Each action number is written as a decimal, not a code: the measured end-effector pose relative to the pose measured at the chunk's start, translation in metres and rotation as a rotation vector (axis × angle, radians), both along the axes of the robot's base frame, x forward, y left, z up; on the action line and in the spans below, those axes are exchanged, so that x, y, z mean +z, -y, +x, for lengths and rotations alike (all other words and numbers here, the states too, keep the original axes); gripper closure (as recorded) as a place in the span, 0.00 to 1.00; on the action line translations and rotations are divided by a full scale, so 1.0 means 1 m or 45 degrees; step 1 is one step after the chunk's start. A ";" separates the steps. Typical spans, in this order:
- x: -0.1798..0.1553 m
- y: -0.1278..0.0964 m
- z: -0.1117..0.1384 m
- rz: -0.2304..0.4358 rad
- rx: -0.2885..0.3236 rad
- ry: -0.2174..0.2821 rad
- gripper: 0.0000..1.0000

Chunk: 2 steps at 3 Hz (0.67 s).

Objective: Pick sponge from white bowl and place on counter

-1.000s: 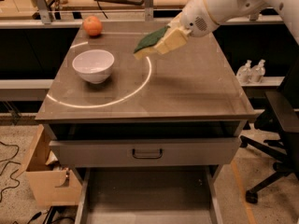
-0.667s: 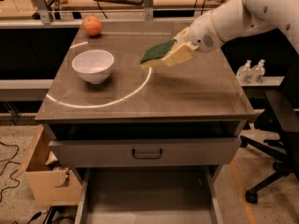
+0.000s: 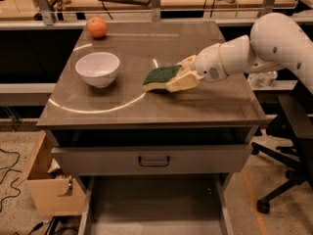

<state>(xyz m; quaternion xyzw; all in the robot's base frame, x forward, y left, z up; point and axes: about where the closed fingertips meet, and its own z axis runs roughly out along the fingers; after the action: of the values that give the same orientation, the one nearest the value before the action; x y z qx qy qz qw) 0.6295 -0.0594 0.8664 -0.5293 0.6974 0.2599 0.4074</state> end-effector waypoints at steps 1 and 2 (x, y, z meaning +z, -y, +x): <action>-0.007 -0.022 -0.004 0.047 0.007 -0.002 1.00; -0.005 -0.047 -0.004 0.047 0.023 -0.005 1.00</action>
Offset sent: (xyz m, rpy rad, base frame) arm -0.0029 0.0740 -0.0021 0.0361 0.0044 0.0270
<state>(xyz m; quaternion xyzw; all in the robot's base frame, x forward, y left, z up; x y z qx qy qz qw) 0.6253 -0.0123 0.8609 -0.5275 0.6884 0.2776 0.4133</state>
